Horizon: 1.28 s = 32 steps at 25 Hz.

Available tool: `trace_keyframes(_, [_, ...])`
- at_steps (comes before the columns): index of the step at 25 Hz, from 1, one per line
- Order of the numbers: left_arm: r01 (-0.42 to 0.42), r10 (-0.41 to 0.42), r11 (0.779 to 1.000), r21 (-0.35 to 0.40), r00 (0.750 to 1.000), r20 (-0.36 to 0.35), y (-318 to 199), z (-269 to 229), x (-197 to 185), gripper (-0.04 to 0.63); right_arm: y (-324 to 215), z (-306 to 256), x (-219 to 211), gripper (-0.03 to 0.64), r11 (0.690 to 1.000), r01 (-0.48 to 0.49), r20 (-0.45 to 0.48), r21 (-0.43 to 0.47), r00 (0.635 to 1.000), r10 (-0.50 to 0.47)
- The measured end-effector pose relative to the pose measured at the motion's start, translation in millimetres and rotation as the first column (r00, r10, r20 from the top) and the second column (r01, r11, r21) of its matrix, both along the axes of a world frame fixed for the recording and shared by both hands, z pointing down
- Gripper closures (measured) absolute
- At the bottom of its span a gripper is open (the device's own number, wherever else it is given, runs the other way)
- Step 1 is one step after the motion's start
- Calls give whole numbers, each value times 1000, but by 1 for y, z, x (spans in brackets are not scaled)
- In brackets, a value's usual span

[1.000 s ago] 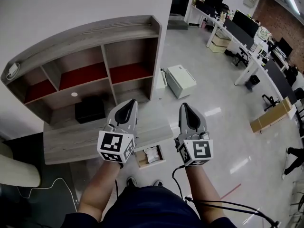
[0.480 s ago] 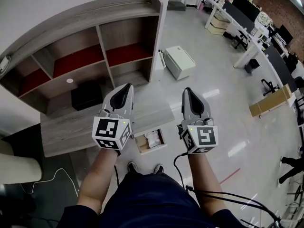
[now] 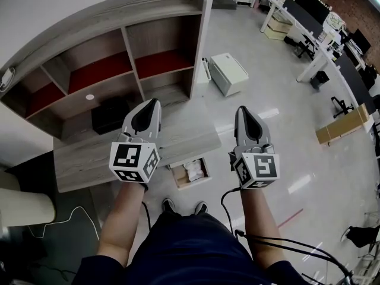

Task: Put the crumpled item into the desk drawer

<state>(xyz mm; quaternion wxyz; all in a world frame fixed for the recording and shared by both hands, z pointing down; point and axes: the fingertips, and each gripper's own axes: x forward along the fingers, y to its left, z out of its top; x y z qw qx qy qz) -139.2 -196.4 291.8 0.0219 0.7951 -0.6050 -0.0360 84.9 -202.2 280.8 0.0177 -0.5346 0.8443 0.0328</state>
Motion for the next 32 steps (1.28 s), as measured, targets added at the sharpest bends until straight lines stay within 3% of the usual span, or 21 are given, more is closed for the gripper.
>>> trace_keyframes(32, [56, -55, 998, -16, 997, 51, 27, 2, 55, 591, 13, 3, 56, 611, 997, 80, 53, 4, 995, -80])
